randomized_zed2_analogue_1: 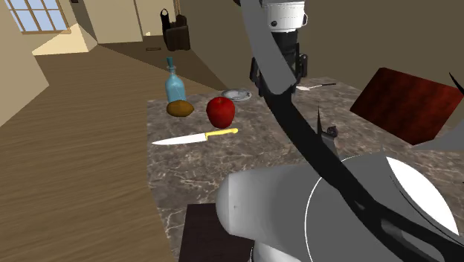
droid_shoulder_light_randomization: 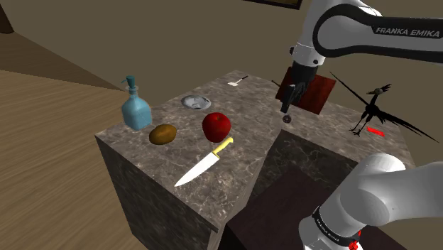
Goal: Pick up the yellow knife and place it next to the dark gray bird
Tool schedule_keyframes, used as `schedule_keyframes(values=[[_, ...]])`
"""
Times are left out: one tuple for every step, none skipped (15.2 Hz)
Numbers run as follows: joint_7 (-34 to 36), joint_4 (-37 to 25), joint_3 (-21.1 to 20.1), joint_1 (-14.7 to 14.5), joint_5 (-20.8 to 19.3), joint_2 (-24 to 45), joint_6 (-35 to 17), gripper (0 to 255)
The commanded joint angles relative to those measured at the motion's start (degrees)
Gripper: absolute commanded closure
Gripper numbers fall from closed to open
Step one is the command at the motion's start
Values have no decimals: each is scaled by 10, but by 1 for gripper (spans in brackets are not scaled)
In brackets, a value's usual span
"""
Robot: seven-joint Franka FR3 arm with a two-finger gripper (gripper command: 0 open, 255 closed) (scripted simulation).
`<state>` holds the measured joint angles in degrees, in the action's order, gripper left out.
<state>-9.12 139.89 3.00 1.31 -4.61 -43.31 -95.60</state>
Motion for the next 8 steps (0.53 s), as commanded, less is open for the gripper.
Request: schedule_keyframes(values=[[0, 0, 0, 0, 0, 0, 0, 0], [39, 25, -18, 4, 8, -23, -12, 0], [78, 48, -37, 8, 18, -44, -25, 0], [118, 69, -57, 11, 28, -63, -37, 0], [158, 89, -79, 14, 40, -81, -49, 0], [198, 107, -102, 16, 52, -97, -62, 0], [239, 123, -126, 18, 65, -110, -75, 0], [280, 138, -152, 19, 78, -121, -88, 0]])
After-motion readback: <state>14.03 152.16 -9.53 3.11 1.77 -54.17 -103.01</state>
